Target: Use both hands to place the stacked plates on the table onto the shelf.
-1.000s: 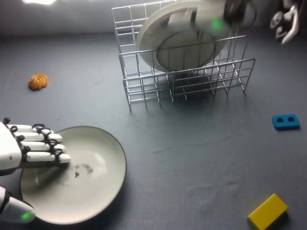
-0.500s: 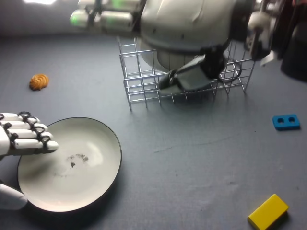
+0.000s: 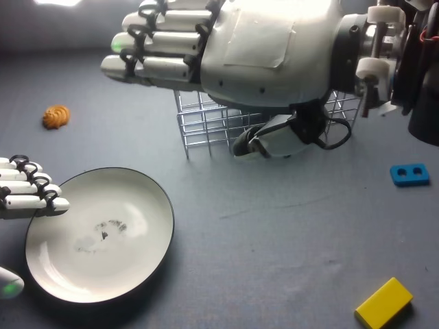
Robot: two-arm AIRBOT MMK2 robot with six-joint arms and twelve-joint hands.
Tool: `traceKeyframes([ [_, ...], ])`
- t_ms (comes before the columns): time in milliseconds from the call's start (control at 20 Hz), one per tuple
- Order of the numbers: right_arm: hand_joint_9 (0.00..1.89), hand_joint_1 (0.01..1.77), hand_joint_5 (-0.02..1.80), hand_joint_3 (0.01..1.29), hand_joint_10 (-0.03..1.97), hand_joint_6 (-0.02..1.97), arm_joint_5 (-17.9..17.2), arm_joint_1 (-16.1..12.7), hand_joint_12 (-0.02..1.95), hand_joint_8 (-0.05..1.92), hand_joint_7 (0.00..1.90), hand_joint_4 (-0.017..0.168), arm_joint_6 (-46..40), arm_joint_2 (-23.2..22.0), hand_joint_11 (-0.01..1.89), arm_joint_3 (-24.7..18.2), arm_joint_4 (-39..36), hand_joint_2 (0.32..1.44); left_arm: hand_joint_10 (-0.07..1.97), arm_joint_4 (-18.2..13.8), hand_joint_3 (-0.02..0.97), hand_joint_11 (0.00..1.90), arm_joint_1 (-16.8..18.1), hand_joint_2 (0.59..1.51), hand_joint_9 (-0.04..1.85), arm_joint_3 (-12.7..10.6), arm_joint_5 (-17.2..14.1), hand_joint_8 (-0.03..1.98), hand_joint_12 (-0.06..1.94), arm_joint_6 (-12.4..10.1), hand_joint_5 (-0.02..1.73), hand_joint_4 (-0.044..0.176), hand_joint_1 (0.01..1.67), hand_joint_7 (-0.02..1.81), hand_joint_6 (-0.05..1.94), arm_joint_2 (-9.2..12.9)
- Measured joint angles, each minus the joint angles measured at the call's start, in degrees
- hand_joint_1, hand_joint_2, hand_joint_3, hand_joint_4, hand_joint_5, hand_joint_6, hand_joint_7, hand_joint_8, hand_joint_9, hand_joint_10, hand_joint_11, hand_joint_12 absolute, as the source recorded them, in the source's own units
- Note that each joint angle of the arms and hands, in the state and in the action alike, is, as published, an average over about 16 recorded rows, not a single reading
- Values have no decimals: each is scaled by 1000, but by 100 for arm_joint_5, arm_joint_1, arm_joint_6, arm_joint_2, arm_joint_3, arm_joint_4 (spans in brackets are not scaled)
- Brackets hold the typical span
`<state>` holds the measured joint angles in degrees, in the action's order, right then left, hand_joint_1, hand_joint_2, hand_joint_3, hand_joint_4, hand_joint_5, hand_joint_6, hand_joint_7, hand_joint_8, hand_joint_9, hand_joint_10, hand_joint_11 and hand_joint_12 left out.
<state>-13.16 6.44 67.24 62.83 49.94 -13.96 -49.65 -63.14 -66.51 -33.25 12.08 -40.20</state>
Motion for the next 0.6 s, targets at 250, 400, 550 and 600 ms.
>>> traceKeyframes([
  [250, 20, 1082, 20, 12, 24, 13, 16, 33, 166, 15, 21, 3, 10, -51, 13, -85, 2, 913, -3, 73, 12, 19, -78, 1129, 8, 0, 98, -4, 10, 3, 54, 5, 18, 31, 8, -57],
  [400, 21, 1079, 21, 12, 24, 14, 19, 50, 138, 15, 22, 3, 11, -65, 13, -125, 2, 914, -9, 172, 13, 20, -141, 1129, 4, 0, 193, -5, 10, 4, 54, 5, 18, 21, 8, -116],
  [550, 21, 1083, 28, 11, 24, 14, 18, 66, 120, 15, 22, 3, 11, -83, 13, -166, 2, 916, -14, 299, 12, 20, -210, 1131, 1, -1, 297, -7, 9, 3, 54, 5, 18, 11, 6, -174],
  [600, 21, 1087, 31, 12, 24, 14, 18, 71, 121, 15, 22, 3, 11, -88, 13, -179, 2, 916, -16, 344, 12, 20, -236, 1132, 0, 0, 334, -8, 9, 2, 53, 4, 18, 7, 5, -190],
])
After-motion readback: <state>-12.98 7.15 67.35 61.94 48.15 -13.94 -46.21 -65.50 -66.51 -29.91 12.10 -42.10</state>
